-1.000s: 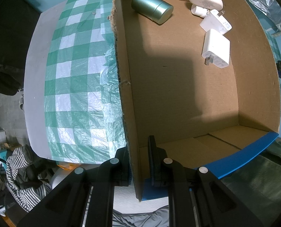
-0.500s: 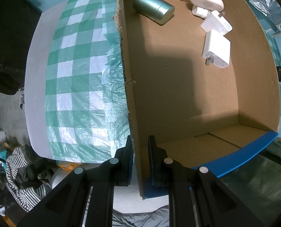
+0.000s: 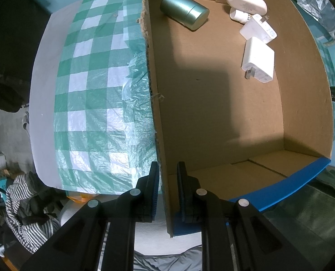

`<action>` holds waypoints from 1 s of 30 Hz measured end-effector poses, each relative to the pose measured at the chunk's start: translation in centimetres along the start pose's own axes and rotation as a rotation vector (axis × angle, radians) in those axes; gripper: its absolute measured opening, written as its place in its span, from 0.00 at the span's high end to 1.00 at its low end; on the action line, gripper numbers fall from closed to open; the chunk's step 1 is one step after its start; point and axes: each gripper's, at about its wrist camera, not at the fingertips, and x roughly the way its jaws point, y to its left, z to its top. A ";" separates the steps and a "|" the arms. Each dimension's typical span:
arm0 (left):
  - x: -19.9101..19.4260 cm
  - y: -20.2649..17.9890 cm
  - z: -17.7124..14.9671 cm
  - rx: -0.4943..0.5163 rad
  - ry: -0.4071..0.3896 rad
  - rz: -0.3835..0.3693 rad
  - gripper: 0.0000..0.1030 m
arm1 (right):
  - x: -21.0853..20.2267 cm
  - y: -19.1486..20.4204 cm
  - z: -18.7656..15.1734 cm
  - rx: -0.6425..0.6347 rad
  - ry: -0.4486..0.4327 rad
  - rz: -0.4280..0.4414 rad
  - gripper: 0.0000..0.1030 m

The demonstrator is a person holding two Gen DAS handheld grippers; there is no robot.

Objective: Organize rigid objects
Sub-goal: 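Lift the SANYO lighter and carry it toward the box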

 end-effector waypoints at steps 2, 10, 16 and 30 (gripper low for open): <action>0.0 0.0 0.0 0.001 0.001 0.000 0.85 | 0.1 0.2 0.1 0.001 0.014 0.006 0.78; 0.0 -0.3 0.0 0.004 -0.003 0.000 0.83 | 0.5 0.5 1.2 0.015 0.020 -0.011 0.78; -0.1 -0.1 -0.2 0.003 -0.003 -0.005 0.83 | 0.1 1.4 1.1 -0.034 0.030 0.003 0.79; -0.1 -0.5 -0.2 0.011 -0.002 -0.006 0.83 | -7.5 5.4 2.0 -0.217 -0.031 0.012 0.79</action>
